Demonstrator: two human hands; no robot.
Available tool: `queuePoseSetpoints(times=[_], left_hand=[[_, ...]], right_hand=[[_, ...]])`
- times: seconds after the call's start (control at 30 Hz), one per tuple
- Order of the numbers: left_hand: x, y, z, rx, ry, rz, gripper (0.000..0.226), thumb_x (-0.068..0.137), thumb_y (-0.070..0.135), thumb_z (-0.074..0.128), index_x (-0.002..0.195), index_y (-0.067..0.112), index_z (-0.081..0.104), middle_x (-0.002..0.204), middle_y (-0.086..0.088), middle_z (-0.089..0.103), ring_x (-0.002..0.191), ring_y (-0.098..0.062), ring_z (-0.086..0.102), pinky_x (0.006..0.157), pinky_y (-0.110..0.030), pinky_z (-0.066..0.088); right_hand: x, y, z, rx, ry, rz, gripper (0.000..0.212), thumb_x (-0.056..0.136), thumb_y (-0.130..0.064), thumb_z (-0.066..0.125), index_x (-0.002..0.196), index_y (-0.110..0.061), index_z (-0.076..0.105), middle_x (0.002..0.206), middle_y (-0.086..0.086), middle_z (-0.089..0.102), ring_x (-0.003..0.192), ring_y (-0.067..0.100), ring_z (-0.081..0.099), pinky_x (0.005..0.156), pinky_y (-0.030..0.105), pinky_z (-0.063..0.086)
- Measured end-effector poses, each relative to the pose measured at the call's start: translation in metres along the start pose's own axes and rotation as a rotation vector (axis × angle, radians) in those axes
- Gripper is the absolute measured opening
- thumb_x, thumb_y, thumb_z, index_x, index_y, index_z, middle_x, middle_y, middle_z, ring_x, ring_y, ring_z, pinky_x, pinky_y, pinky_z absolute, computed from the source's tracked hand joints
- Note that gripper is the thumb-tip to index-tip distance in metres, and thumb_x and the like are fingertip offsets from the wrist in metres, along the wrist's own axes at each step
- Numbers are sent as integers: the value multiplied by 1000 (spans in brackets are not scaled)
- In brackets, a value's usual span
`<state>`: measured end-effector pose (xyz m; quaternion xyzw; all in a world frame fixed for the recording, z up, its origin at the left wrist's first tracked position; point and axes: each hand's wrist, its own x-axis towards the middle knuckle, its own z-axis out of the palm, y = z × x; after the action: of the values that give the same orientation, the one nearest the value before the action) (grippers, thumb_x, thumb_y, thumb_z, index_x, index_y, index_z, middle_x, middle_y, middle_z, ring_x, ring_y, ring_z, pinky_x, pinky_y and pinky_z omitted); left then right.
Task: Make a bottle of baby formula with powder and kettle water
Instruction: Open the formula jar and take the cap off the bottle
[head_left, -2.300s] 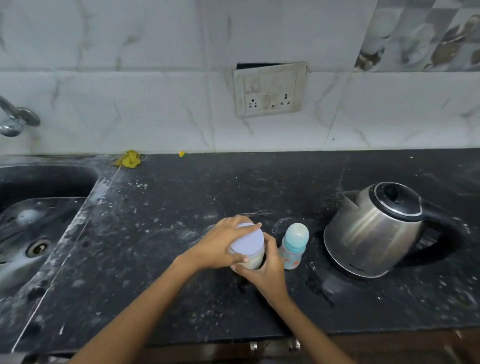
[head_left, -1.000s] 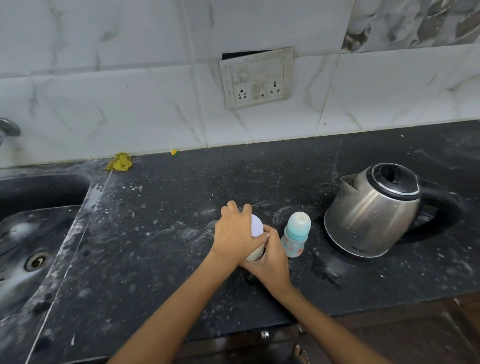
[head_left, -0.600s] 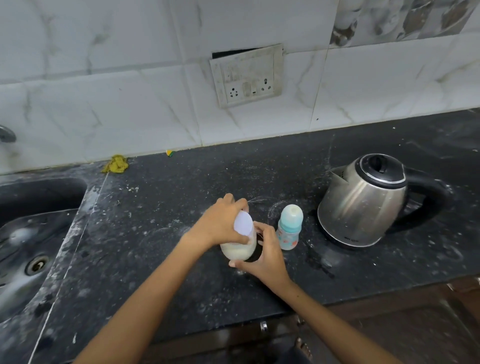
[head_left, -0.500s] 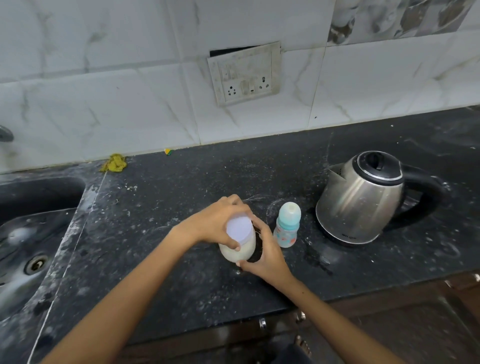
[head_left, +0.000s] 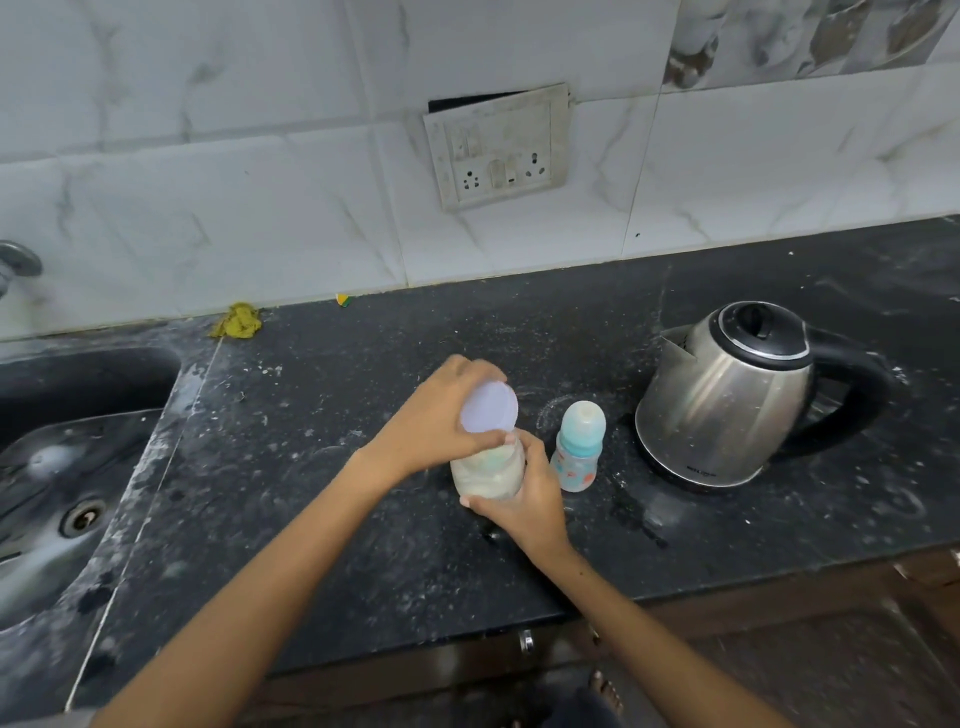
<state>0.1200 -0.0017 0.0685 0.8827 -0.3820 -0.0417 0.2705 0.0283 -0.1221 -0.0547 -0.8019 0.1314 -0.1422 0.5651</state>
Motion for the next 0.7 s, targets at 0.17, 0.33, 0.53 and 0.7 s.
queuePoseSetpoints(times=[0.17, 0.33, 0.53, 0.7], left_hand=[[-62, 1, 6, -651, 379, -172, 64, 65, 35, 83, 116, 17, 47, 120, 0, 54, 110, -17, 61, 87, -30, 56], [-131, -16, 60, -870, 383, -307, 69, 65, 16, 87, 121, 12, 46, 120, -5, 58, 114, -20, 60, 101, -37, 49], [-161, -26, 110, -761, 393, -358, 58, 66, 23, 85, 111, 10, 51, 119, 2, 60, 117, -19, 58, 99, -41, 50], [-165, -38, 111, -522, 283, -342, 61, 63, 36, 86, 107, 23, 47, 128, 7, 56, 123, -15, 53, 98, -47, 48]], right_hand=[[-10, 5, -7, -67, -20, -31, 113, 50, -43, 93, 141, -10, 36, 142, 2, 49, 132, 15, 44, 110, 31, 39], [-35, 23, -34, -148, 7, -38, 76, 69, -16, 87, 136, -12, 50, 131, 0, 58, 123, 13, 53, 104, 30, 45], [-46, 30, -52, -216, -10, -90, 37, 75, -2, 80, 109, -10, 68, 112, -2, 66, 102, 12, 64, 88, 31, 56], [-49, 30, -59, -231, 2, -144, 31, 76, 0, 78, 104, -10, 69, 108, -5, 66, 99, 12, 65, 84, 24, 55]])
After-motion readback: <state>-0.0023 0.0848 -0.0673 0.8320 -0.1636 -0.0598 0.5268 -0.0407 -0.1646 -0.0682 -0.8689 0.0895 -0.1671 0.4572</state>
